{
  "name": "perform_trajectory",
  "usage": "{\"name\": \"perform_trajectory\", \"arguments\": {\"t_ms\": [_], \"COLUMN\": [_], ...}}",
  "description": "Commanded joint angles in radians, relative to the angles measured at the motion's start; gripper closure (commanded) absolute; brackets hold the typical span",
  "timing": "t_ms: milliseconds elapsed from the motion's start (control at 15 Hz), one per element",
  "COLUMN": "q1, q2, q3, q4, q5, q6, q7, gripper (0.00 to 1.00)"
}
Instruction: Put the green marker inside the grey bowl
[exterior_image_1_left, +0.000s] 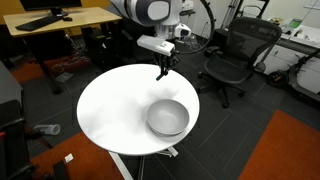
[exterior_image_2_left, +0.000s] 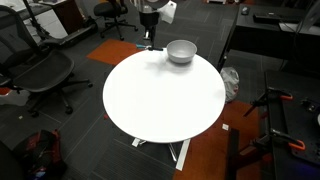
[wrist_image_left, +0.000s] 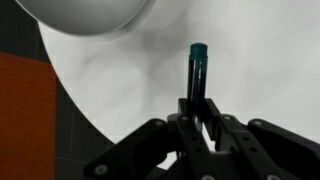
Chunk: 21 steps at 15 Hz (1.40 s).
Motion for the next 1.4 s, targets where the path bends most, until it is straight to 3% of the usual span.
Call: {"name": "perform_trajectory", "arguments": {"t_ms": [0,467,1000,1333], "q1": [0.002,-0.029,-0.065,-0.079], "q2": [-0.185,-0.307,-0.264,-0.229], "q3": [-0.045,-0.125,-0.148,-0.145], "q4": [-0.195,-0.346,-0.413,-0.430], "q5": [-0.011,-0.007,0.013,0.024], "q6": [0.018,0.027,0.166,0.192], "q7": [0.065,0.143,0.195,0.206], "gripper": [0.95,0.95,0.95,0.95]}}
